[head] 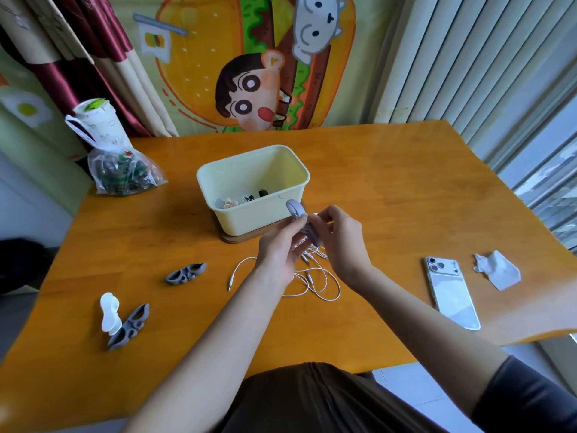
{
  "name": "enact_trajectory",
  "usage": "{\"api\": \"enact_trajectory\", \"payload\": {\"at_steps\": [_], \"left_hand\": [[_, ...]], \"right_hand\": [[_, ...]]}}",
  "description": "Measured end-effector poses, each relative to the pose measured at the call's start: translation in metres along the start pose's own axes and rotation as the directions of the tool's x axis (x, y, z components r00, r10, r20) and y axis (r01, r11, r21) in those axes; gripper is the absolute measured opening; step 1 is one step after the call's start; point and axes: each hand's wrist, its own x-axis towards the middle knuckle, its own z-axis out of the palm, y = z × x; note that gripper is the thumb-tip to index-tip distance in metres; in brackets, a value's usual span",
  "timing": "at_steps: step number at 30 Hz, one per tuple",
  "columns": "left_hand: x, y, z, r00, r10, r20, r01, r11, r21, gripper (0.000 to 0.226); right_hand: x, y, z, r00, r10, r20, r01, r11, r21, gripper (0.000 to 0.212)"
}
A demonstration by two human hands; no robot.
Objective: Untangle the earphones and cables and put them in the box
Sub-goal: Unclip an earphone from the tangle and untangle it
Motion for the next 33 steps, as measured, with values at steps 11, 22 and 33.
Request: {"api": "enact_trajectory", "payload": {"at_steps": [11, 22, 33], "left_hand": [[0.0, 0.001, -0.006, 0.987, 0.152, 0.048, -0.157, 0.975, 0.155, 0.02], [0.002, 0.0, -0.009, 0.964, 0.264, -0.007, -0.249, 0.918, 0.31, 0.004], [0.0, 0.002, -0.007, 0.956, 0.295, 0.003, -0.274, 0.883, 0.381, 0.002]], "right_hand": [[0.004, -0.003, -0.01, 0.994, -0.068, 0.085, 0.072, 0.997, -0.04, 0.022], [0.008, 0.0, -0.017, 0.978, -0.155, 0.14, 0.159, 0.987, -0.018, 0.013], [0.003, 0.004, -0.016, 0.991, -0.12, 0.059, 0.118, 0.992, 0.047, 0.004]]}}
